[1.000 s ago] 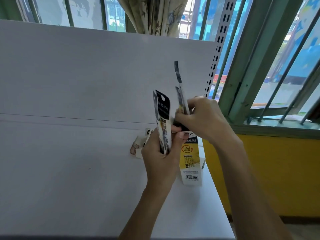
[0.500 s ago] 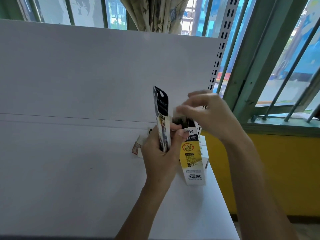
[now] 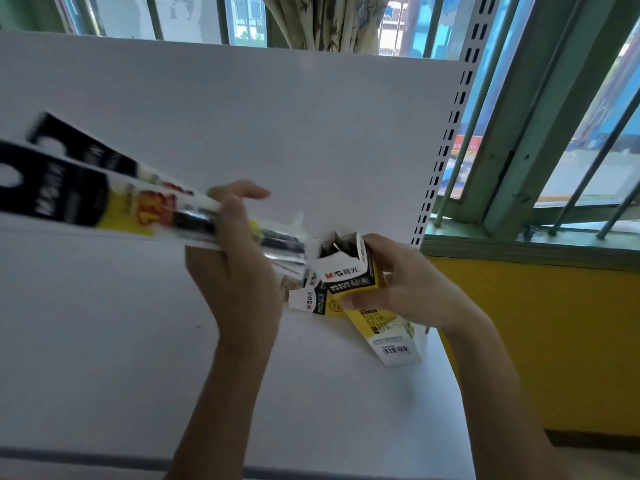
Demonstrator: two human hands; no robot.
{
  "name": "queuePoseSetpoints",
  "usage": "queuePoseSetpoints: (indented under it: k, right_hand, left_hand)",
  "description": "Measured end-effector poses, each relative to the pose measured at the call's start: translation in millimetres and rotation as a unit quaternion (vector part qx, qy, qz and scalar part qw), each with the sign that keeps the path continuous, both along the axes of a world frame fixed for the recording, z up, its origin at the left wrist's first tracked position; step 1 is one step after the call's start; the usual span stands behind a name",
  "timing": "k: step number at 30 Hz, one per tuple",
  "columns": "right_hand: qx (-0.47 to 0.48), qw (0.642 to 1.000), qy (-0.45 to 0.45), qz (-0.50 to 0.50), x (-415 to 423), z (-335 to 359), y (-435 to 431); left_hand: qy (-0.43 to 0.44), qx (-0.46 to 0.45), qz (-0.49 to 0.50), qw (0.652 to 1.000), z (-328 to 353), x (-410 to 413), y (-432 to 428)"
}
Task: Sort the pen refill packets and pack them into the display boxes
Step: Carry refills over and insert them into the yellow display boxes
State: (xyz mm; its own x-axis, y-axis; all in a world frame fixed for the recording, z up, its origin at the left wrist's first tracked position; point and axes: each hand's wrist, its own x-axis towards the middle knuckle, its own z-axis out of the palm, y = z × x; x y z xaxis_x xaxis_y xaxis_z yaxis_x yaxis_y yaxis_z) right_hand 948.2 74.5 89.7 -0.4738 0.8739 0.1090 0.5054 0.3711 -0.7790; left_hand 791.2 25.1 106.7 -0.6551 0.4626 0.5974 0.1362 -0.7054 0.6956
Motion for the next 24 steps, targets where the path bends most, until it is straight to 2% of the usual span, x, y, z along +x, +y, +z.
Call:
queuePoseSetpoints:
  k: [3,6,9,11,14,16,20,23,24]
  right_hand:
    - [0.022,0.999,-0.027,0.005,-9.6,-0.7,-4.1]
    - [0.046,0.998,-0.051,0.002,-15.5,-1.9,-4.8]
    - [0.045,0.998,-0.054,0.006,-18.0,-1.1,-5.5]
    - [0.052,0.997,-0.059,0.012,-19.8,-0.3,-6.8]
    - [0.061,0.996,-0.069,0.014,-21.4,-0.3,-7.1]
    - [0.065,0.995,-0.074,0.012,-22.1,0.1,-6.5]
    - [0.063,0.996,-0.067,0.009,-21.5,1.6,-7.4]
    - [0.06,0.997,-0.05,0.005,-22.3,2.0,-7.6]
    - [0.06,0.997,-0.048,0.006,-23.0,1.9,-7.2]
  left_hand:
    - [-0.071,0.014,0.038,0.997,17.1,-14.7,-2.1]
    - [-0.12,-0.031,-0.008,0.992,16.4,-17.0,-0.3]
    - [-0.008,-0.175,0.026,0.984,3.0,-11.4,3.9]
    - [0.078,-0.224,0.076,0.968,-3.0,-8.3,3.3]
    - [0.116,-0.232,0.065,0.964,-5.6,-4.5,1.0]
    - [0.122,-0.273,0.014,0.954,-7.3,-7.1,3.7]
    - [0.041,-0.314,-0.146,0.937,-9.7,-22.0,9.4]
    - [-0.062,-0.26,-0.167,0.949,-10.6,-28.9,10.6]
    - [-0.058,-0.257,-0.151,0.953,-12.0,-29.6,11.7]
